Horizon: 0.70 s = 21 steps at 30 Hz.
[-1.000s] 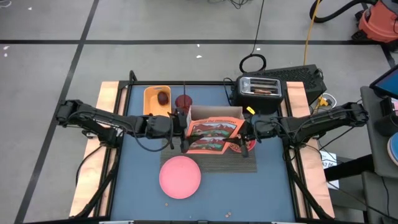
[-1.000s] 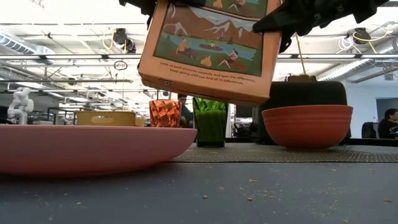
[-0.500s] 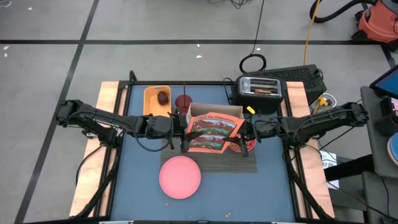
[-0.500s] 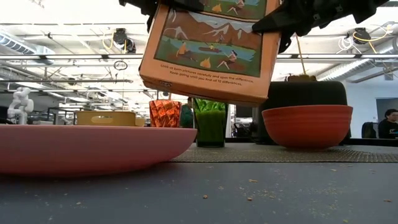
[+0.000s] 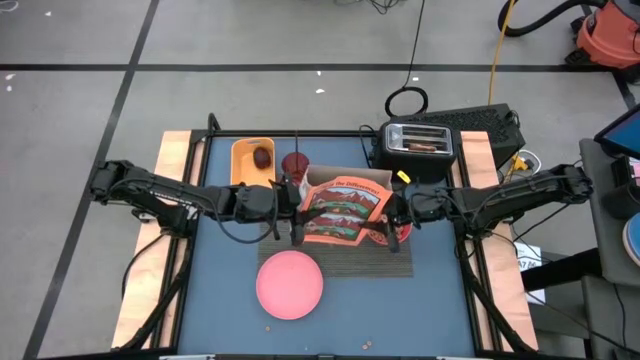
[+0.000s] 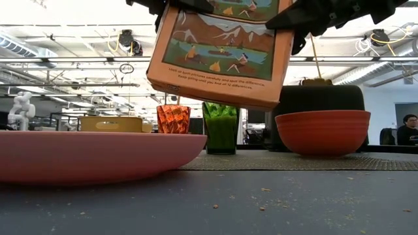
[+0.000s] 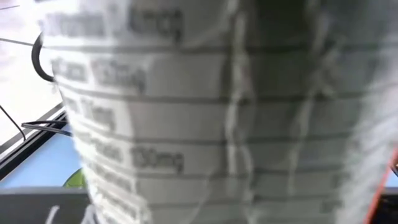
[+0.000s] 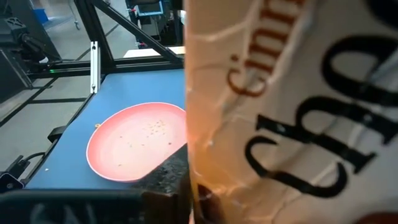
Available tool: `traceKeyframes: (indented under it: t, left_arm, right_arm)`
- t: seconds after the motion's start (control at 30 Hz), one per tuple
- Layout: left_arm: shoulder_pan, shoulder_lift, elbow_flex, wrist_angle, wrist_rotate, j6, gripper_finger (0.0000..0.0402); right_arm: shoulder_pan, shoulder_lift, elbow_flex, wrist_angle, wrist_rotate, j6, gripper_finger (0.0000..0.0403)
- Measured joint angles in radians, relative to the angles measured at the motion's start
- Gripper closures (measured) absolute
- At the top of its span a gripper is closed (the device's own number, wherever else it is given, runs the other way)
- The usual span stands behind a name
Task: Arrange a breakfast setting
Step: Pour the cereal from the cereal box into the pink bowl
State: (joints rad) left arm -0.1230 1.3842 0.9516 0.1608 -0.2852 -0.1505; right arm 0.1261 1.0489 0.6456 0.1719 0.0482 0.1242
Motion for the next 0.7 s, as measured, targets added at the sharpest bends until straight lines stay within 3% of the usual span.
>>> traceKeyframes:
  t: [0.37,0.7]
  left_arm:
    - [0.0,-0.003,0.0,-0.001,-0.004,0.012,0.027]
    - [0.0,-0.005,0.0,0.0,-0.004,0.009,0.0271]
  right_arm:
    - [0.0,0.0,0.0,-0.001,-0.001,-0.008,0.0182]
    - [0.0,0.0,0.0,-0.003,0.0,-0.013,0.0161]
